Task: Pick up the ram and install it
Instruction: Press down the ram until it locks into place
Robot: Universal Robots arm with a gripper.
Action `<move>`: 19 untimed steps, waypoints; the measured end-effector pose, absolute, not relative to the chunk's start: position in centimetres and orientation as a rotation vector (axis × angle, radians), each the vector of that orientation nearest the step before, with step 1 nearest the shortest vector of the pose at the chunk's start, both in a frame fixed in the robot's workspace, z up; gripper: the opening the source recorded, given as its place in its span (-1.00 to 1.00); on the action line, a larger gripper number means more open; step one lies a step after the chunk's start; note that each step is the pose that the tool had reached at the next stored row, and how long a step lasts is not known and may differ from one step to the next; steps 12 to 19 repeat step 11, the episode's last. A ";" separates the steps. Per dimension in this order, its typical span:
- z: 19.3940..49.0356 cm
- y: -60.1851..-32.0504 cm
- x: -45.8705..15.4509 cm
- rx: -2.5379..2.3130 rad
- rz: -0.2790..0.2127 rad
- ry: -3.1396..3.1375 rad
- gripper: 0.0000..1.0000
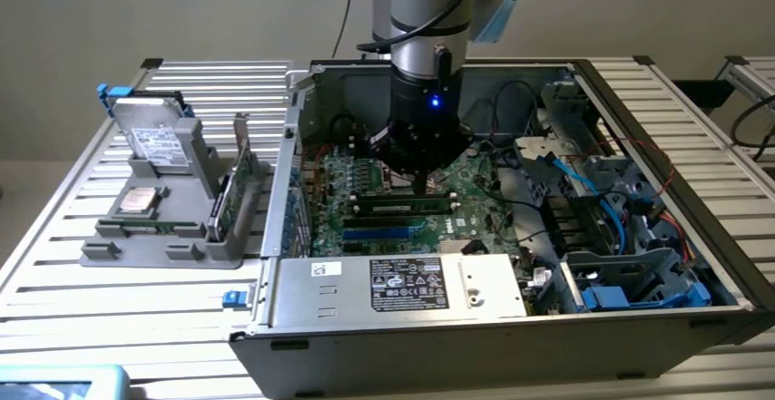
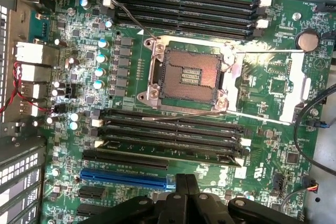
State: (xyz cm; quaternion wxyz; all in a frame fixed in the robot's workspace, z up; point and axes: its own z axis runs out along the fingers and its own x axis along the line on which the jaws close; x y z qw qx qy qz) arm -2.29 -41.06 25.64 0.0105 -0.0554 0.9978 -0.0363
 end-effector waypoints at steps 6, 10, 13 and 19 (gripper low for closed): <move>25.6 -41.1 -2.3 -0.169 -0.113 3.118 -0.79; 25.6 -41.1 -2.3 -0.169 -0.113 3.119 -0.79; 25.6 -41.1 -2.3 -0.169 -0.113 3.119 -0.79; 25.6 -41.1 -2.3 -0.169 -0.113 3.119 -0.79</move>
